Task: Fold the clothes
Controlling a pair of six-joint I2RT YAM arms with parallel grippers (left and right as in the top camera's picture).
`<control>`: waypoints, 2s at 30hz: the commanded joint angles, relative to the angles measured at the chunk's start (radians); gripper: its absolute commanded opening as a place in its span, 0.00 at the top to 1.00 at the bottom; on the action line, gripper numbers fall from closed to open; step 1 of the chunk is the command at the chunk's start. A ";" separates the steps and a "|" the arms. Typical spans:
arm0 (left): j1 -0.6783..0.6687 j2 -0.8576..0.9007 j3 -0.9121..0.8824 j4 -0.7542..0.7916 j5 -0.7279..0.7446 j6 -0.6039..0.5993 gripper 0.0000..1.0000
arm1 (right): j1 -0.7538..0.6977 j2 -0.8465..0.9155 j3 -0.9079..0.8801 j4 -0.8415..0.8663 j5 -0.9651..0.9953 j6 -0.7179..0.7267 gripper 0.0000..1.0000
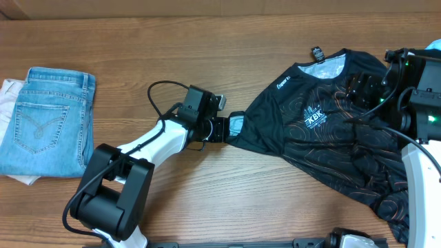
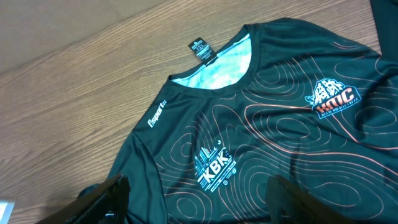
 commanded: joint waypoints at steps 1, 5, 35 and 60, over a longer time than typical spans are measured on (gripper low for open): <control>0.039 -0.021 0.018 0.000 0.001 -0.011 0.96 | -0.002 -0.023 0.014 0.002 0.002 0.005 0.25; 0.150 -0.114 0.043 -0.041 -0.105 -0.014 0.96 | -0.002 -0.023 0.014 -0.005 0.002 0.005 0.25; 0.678 -0.357 0.066 -0.734 -0.227 0.074 0.96 | 0.000 0.119 -0.121 -0.235 0.002 0.088 0.45; 0.677 -0.357 0.066 -0.782 -0.260 0.085 0.96 | -0.002 0.558 -0.138 0.042 0.117 0.151 0.56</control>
